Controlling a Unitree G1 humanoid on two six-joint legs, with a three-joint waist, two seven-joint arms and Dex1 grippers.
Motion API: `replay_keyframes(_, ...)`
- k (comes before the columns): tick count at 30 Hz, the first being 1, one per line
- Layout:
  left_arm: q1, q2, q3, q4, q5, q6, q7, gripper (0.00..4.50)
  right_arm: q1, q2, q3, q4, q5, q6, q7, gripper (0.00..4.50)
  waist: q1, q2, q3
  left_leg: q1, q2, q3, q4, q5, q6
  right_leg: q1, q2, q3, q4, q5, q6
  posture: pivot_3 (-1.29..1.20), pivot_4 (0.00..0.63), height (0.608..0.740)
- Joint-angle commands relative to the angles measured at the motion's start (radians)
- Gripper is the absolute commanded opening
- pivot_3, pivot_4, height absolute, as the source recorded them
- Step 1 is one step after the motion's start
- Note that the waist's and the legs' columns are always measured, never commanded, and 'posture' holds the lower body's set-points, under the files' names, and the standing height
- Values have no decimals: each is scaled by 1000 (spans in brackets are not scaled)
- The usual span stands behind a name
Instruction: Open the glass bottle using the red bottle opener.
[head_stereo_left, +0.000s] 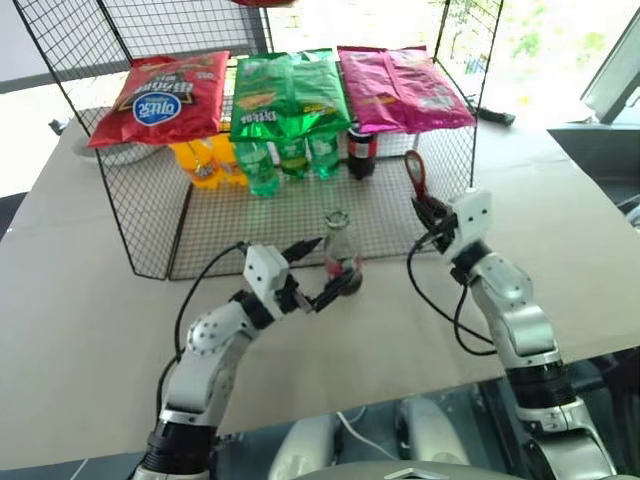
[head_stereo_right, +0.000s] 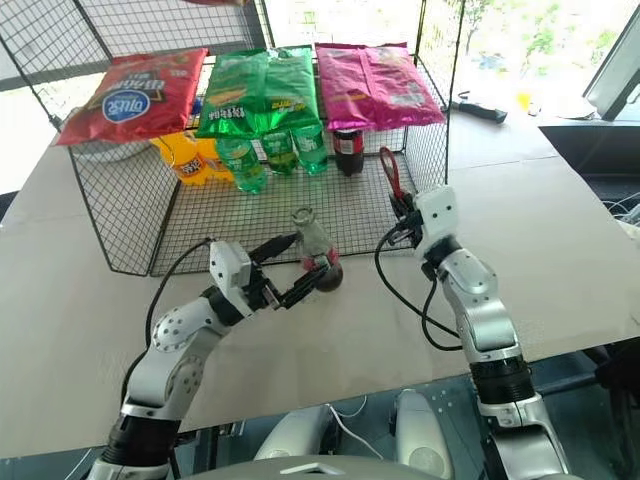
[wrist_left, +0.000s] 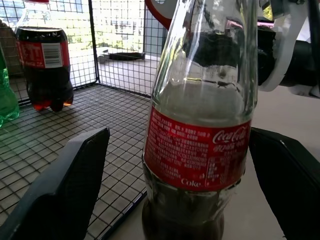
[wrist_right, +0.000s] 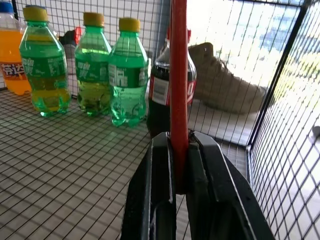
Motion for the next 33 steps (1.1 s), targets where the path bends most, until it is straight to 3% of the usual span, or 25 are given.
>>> replay_keyframes(1, 15, 12, 33, -32, -16, -15, -4, 4448, 33, 6, 1, -81, 70, 150, 25, 0, -1, 0, 0, 0, 0, 0, 0, 0, 0, 0, 0, 0, 0, 0, 0, 0, 150, 734)
replay_keyframes(7, 36, 19, 48, -19, -9, -26, -12, 4448, 67, -22, 24, -123, 82, 257, 74, 0, -1, 0, 0, 0, 1, 0, 0, 0, 0, 0, 1, -1, 1, 1, -1, 0, 150, 734)
replay_keyframes(11, 48, 22, 46, -27, -7, -29, -15, 4500, 86, -43, 30, -137, 81, 296, 95, 1584, 2, 0, 0, 0, 0, 0, 0, 0, 0, 0, 0, -1, 0, 1, -1, 0, 150, 734)
replay_keyframes(14, 62, 24, 41, -39, -7, -32, -19, 4500, 89, -41, 19, -136, 77, 294, 89, 3027, 2, 0, 0, 0, 0, 0, 0, 0, 0, 0, 0, -1, 0, 1, -1, 0, 150, 734)
replay_keyframes(15, 67, 23, 42, -43, -11, -30, -18, 4500, 90, -40, 15, -134, 75, 291, 85, 3758, 2, 0, 0, 0, 0, 0, 0, 0, 0, 0, 0, -1, 0, 1, -1, 0, 150, 734)
replay_keyframes(16, 74, 21, 48, -46, -18, -27, -14, 4500, 90, -38, 11, -130, 70, 286, 77, 3882, 1, 0, 0, 0, 0, 0, 0, 0, 0, 0, 0, -1, 0, 1, -1, 0, 150, 734)
replay_keyframes(17, 81, 23, 54, -46, -21, -29, -15, 4500, 90, -38, 7, -126, 66, 283, 72, 4363, 1, 0, 0, 0, 0, 0, 0, 0, 0, 0, 0, -1, 0, 1, -1, 0, 150, 734)
replay_keyframes(26, 122, 20, 91, -55, -11, -46, 8, 4500, 116, -61, -21, -126, 54, 245, 82, 4440, 1, 0, 0, 0, 0, 0, 0, 0, 0, 0, 0, -1, 0, 1, -1, 0, 150, 734)
replay_keyframes(33, 115, 3, 221, -2, 1, -45, 155, 4500, 225, -167, -84, -198, 159, 207, 263, 4440, 3, 0, 0, 0, 0, -1, 0, 0, 0, 0, 0, -1, 0, 1, -1, 0, 150, 734)
